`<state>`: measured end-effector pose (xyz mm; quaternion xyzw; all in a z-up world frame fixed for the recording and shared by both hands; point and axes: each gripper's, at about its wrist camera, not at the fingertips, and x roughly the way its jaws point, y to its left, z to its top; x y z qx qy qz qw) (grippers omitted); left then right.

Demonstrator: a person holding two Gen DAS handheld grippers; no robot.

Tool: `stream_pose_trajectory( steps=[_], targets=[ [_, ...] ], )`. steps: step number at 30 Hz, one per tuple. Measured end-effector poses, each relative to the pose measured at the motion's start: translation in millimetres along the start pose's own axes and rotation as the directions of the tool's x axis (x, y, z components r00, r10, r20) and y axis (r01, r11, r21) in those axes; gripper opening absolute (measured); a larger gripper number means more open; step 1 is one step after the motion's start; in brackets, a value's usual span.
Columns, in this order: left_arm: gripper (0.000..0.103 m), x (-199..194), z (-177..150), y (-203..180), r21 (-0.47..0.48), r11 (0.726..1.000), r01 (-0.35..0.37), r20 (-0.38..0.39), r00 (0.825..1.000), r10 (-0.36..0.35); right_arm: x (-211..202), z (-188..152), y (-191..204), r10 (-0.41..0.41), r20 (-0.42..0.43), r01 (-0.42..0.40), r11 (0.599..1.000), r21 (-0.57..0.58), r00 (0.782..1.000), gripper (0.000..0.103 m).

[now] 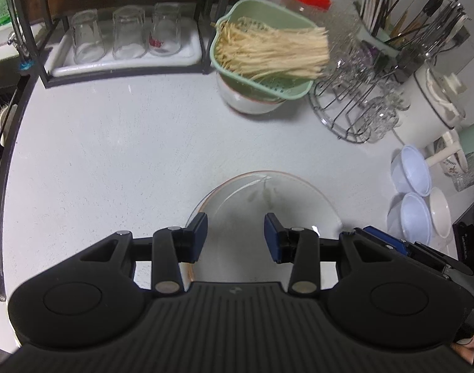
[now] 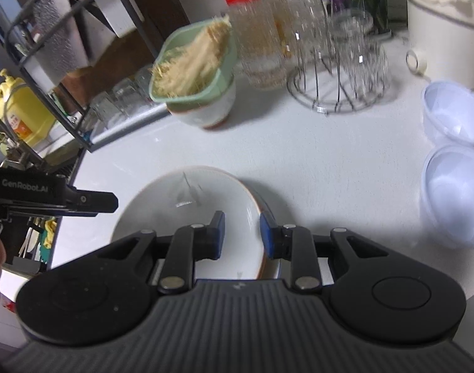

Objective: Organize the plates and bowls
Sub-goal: 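Lower the oval plate onto the stacked plates with both grippers, then move both grippers to the light blue plastic bowl beside the white bowl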

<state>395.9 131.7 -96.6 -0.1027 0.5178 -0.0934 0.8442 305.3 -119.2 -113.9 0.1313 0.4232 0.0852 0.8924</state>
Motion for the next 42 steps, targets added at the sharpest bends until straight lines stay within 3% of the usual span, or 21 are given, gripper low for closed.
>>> stream_pose_trajectory(
  steps=[12,17,21,23,27,28,35,42],
  targets=[
    [0.052,-72,-27,-48,0.07,0.998,0.005,0.149,0.989,-0.015,-89,14,-5,-0.003,0.198,0.012,0.999,-0.043,0.98,0.029],
    [0.069,-101,-48,-71,0.081,0.997,0.0,0.214,0.977,-0.017,-124,9,-10,0.001,0.252,0.012,0.999,-0.051,0.968,0.029],
    [0.073,-118,-67,-88,0.087,0.996,0.005,0.251,0.968,-0.027,-148,0,-16,0.004,0.282,0.014,0.998,-0.063,0.959,0.03],
    [0.079,-123,-79,-95,0.101,0.995,0.009,0.276,0.961,-0.037,-158,-6,-18,-0.006,0.3,0.032,0.996,-0.082,0.954,0.04],
    [0.082,-116,-102,-103,0.118,0.993,-0.017,0.265,0.964,-0.015,-170,-17,-23,-0.026,0.329,0.068,0.991,-0.115,0.944,0.082],
    [0.084,-114,-107,-103,0.112,0.994,0.006,0.252,0.967,-0.035,-171,-20,-25,-0.029,0.331,0.073,0.99,-0.119,0.943,0.086],
    [0.089,-99,-118,-112,0.123,0.992,0.019,0.215,0.975,-0.046,-171,-40,-46,-0.061,0.282,0.078,0.996,-0.049,0.958,0.086],
    [0.089,-63,-109,-131,0.165,0.984,0.072,0.164,0.981,-0.1,-171,-55,-67,-0.176,0.302,0.165,0.984,0.061,0.937,0.085]
  ],
)
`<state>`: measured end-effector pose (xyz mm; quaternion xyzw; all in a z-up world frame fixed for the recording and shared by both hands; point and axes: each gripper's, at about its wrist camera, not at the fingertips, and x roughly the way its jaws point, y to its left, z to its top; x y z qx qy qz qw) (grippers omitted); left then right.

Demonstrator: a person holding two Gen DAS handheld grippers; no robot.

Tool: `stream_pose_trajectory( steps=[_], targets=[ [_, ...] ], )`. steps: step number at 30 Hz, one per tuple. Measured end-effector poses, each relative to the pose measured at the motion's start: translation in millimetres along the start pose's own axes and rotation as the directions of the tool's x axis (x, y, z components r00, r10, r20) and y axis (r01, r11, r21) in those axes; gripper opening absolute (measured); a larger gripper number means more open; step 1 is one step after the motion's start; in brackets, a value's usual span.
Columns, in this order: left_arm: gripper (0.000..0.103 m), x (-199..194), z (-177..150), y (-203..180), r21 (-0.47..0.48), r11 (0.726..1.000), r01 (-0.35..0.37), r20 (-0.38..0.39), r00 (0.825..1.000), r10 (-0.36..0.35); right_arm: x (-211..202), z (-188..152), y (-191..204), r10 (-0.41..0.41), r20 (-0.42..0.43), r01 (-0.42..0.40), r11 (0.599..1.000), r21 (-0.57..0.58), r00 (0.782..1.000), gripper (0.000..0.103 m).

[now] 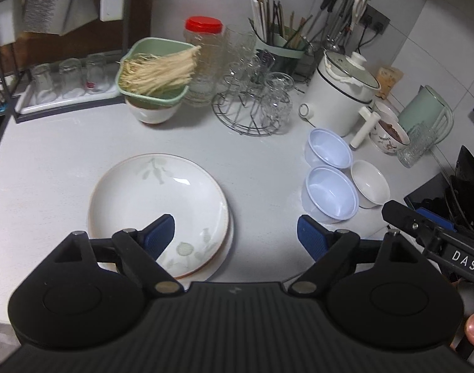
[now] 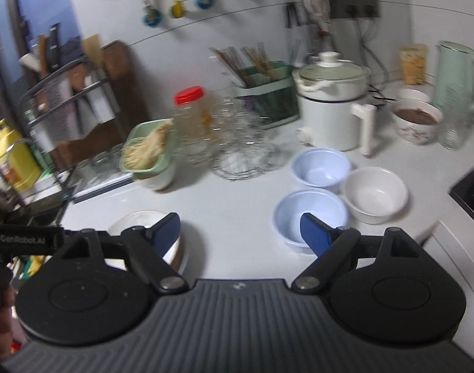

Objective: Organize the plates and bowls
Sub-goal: 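Move both grippers to the light blue plastic bowl beside the white bowl, then close both grippers on the rim of the light blue bowl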

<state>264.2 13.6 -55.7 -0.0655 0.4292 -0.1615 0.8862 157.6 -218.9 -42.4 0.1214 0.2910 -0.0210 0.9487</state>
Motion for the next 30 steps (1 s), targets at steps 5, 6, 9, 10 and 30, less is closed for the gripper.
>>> stream_pose_trajectory(
  steps=[5,6,9,10,30],
  targets=[
    [0.089,39,5,-17,0.04,0.997,0.064,-0.036,0.997,-0.063,11,-9,-26,-0.065,0.012,0.063,0.993,0.097,0.998,0.085],
    [0.089,47,8,-21,0.054,0.996,0.075,-0.047,0.996,-0.073,15,-11,-30,-0.083,0.011,0.081,0.99,0.112,0.997,0.083],
    [0.089,70,16,-32,0.082,0.99,0.111,-0.056,0.993,-0.107,25,-15,-40,-0.124,0.001,0.123,0.982,0.143,0.992,0.081],
    [0.089,77,20,-35,0.09,0.988,0.122,-0.058,0.991,-0.117,27,-15,-44,-0.132,-0.002,0.131,0.98,0.151,0.991,0.081],
    [0.058,226,55,-81,0.119,0.944,0.307,-0.243,0.931,-0.273,130,-17,-93,-0.286,-0.114,0.304,0.932,0.197,0.951,0.037]
  ],
)
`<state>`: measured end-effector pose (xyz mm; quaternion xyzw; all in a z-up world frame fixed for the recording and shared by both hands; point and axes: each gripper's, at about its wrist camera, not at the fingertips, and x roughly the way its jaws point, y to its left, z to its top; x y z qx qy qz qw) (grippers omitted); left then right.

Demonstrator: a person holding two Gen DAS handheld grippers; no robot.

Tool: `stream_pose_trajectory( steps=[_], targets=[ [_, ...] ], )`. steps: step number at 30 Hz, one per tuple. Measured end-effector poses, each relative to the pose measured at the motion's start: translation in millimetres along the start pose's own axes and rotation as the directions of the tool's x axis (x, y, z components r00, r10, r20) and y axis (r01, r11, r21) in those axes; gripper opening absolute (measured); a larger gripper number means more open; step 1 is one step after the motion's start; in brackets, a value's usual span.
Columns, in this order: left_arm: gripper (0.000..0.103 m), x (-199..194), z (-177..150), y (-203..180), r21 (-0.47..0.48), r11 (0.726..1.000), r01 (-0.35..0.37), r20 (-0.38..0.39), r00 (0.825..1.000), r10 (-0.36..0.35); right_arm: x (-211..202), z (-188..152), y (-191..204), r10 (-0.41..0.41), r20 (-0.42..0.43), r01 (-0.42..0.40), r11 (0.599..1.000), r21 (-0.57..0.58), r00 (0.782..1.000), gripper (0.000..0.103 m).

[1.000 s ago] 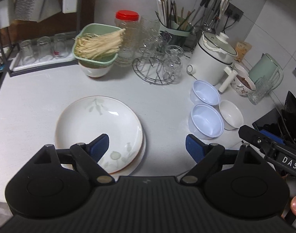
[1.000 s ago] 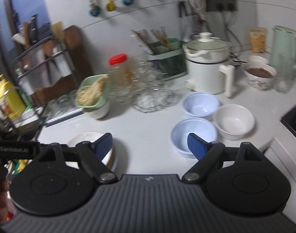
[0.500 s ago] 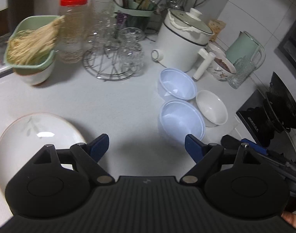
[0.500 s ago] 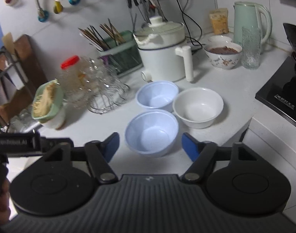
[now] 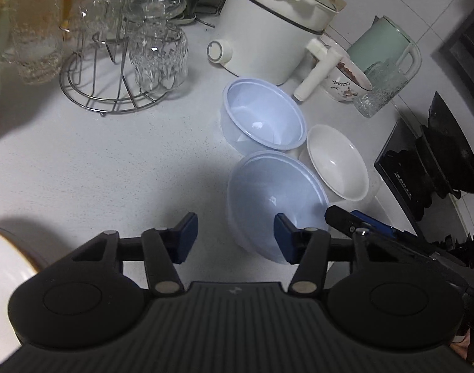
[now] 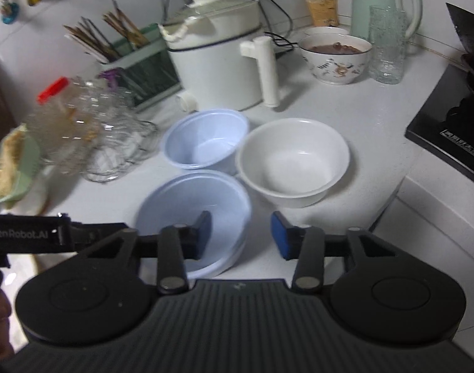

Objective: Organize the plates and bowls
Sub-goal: 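Close both grippers on the rim of the light blue bowl, then carry the light blue bowl beside the plate stack and open both grippers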

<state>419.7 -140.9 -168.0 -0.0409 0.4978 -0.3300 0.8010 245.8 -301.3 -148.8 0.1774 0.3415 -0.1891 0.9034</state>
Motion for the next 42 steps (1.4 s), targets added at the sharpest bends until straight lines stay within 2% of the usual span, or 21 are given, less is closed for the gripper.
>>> stream_pose_trajectory(
  steps=[5,10,16,21,26,34,42],
  targets=[
    [0.052,14,8,3,0.005,1.0,0.017,-0.015,1.0,-0.016,18,4,-3,0.002,-0.013,-0.001,1.0,0.02,1.0,0.034],
    [0.044,24,14,2,0.017,0.999,0.028,-0.033,0.999,-0.028,29,4,-4,0.024,-0.038,-0.022,0.999,0.041,0.999,0.019],
    [0.043,28,18,4,-0.015,0.998,0.059,-0.054,0.997,-0.06,33,4,0,0.056,-0.05,-0.053,0.997,0.049,0.997,0.016],
    [0.043,15,21,12,-0.047,0.996,0.078,-0.033,0.996,-0.079,29,6,1,0.089,-0.054,-0.085,0.995,0.058,0.995,0.016],
    [0.043,-9,20,20,-0.051,0.997,0.052,0.005,0.999,-0.052,24,4,13,0.134,-0.059,-0.133,0.991,0.026,0.989,0.017],
    [0.043,-31,6,21,0.017,0.995,-0.098,0.056,0.994,0.096,26,-6,44,0.189,-0.097,-0.196,0.978,-0.069,0.977,0.017],
    [0.044,-22,-5,34,-0.021,0.987,-0.162,0.002,0.987,0.162,31,-14,55,0.212,-0.133,-0.226,0.968,-0.106,0.968,0.017]
  ],
)
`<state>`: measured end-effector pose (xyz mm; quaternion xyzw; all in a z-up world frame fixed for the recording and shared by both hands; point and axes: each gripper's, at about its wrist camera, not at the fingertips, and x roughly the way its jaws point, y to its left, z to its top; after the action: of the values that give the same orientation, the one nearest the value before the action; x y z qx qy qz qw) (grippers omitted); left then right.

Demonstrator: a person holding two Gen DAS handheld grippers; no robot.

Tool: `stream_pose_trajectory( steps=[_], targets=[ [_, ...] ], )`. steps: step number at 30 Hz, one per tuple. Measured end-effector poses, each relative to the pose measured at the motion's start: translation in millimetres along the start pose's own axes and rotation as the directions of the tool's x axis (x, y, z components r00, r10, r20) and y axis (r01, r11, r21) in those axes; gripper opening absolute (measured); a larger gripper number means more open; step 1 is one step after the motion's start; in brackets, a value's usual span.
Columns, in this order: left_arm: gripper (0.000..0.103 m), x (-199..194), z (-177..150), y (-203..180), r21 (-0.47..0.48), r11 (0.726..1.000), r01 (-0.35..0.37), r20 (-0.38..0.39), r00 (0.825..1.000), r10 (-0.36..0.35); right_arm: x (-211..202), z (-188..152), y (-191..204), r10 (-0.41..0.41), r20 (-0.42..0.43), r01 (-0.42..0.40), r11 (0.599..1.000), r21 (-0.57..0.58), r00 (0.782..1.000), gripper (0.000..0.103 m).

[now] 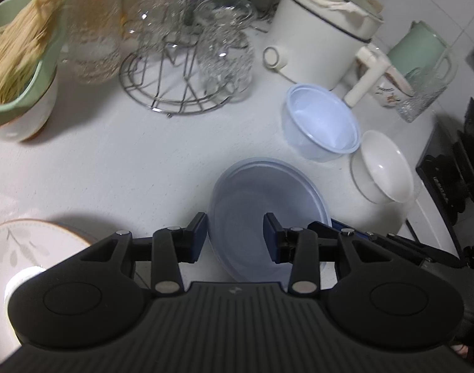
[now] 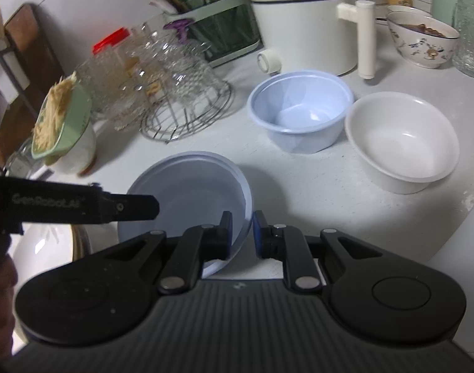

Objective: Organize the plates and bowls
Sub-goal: 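Carry the light blue bowl beside the plate stack and open both grippers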

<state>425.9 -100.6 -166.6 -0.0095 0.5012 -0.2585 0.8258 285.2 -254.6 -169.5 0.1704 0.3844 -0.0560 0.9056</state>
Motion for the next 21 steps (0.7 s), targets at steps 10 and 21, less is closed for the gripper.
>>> stream_pose_trajectory(
  steps=[10,21],
  targets=[
    [0.063,-15,-6,8,-0.036,0.999,-0.022,0.007,1.0,0.022,-3,2,11,-0.016,-0.01,0.016,1.0,-0.021,1.0,0.019],
    [0.063,-80,-12,-4,-0.042,0.997,-0.061,0.092,0.994,0.065,-48,9,17,-0.026,0.017,0.027,1.0,-0.013,1.0,0.04]
  ],
)
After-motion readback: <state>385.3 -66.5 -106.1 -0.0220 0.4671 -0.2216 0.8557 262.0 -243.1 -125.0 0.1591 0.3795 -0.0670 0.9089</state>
